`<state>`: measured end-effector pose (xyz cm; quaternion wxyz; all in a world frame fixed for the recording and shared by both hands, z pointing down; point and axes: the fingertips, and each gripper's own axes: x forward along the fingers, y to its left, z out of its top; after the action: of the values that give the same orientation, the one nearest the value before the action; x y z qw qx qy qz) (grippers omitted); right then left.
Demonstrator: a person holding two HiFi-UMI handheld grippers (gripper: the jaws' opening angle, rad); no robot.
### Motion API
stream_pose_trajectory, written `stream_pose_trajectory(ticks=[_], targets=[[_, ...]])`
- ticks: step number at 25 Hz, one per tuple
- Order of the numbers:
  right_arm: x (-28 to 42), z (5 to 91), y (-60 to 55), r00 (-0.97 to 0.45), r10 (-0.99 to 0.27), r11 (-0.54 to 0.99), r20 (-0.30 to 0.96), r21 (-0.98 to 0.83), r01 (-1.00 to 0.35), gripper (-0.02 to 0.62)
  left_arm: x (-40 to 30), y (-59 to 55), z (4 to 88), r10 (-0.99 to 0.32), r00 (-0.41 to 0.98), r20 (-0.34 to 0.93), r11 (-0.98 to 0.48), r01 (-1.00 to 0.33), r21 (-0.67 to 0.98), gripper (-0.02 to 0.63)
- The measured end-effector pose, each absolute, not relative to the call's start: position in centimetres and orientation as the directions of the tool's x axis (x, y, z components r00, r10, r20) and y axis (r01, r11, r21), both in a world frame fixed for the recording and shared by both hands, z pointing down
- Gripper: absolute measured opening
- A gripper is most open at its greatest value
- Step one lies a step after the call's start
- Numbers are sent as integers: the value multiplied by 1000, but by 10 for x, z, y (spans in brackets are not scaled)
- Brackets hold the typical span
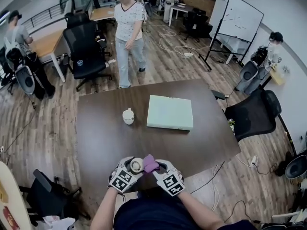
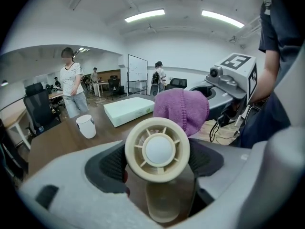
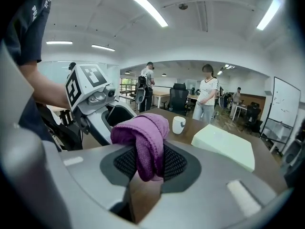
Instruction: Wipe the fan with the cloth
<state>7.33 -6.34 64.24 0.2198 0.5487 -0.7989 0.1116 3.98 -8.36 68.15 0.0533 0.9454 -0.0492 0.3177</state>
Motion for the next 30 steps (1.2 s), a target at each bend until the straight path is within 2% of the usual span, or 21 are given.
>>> stream_pose_trajectory(ticks=[11, 16, 25, 30], targets=[[62, 588, -79, -335, -851, 420, 404, 141, -897, 114, 34, -63, 650, -2, 839, 544, -998, -32, 45, 380], [57, 576, -81, -391, -835, 446, 388, 62, -893, 114, 31, -54, 640, 6, 844, 536, -1000, 13, -10, 380], [57, 564, -86, -430, -811, 486, 396, 49, -873, 114, 36, -32, 621, 80, 852, 517, -994, 105, -19, 380], [55, 562, -87, -446, -810, 490, 381, 23, -871, 114, 39, -22, 606, 112, 889, 444, -992, 124, 1, 380]])
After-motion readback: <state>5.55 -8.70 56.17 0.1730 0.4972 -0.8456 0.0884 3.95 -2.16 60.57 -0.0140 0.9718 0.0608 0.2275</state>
